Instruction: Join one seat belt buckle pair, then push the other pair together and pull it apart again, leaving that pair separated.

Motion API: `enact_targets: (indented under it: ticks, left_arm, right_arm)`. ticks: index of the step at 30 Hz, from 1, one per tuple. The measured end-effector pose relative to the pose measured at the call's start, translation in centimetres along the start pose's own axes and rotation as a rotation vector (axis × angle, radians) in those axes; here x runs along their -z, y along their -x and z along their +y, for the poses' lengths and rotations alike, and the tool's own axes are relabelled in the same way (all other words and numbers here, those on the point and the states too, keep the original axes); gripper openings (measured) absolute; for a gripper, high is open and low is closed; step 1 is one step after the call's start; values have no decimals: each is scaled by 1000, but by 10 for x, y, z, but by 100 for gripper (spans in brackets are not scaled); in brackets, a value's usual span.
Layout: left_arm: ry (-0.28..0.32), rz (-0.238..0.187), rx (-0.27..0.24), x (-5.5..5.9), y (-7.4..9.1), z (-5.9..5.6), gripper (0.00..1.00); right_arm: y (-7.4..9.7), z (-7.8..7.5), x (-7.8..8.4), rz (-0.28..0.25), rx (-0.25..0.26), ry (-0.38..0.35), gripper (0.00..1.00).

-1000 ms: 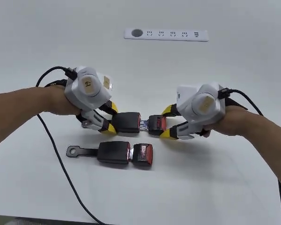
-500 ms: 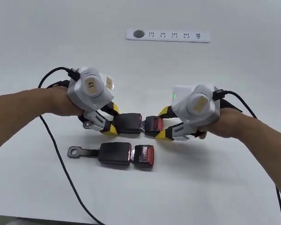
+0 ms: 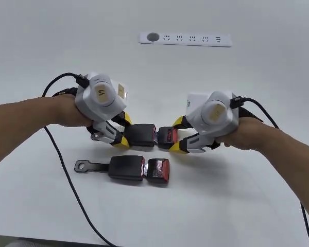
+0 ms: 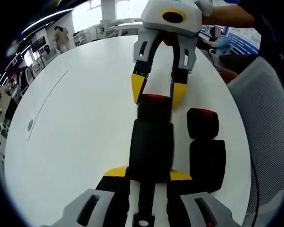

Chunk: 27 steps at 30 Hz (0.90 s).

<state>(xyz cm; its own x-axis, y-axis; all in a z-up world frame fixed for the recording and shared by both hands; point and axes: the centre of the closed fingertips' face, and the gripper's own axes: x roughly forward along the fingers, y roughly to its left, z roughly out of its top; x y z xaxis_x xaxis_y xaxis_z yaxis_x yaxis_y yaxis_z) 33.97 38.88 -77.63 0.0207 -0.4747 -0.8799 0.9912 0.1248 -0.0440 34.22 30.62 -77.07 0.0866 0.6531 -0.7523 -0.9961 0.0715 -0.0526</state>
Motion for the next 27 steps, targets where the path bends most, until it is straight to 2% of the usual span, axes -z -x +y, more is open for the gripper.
enact_targets:
  ticks: [13, 20, 22, 27]
  left_arm:
    - [4, 5, -2, -2, 1, -2, 30]
    - [4, 11, 1, 5, -1, 5, 30]
    - [9, 7, 0, 5, -3, 3, 30]
    - [8, 1, 2, 10, -5, 7, 31]
  right_arm:
    - [1, 2, 2, 4, 7, 3, 27]
    - [1, 2, 4, 4, 8, 10, 28]
    - [1, 2, 5, 5, 7, 11, 28]
    - [4, 0, 13, 16, 5, 11, 28]
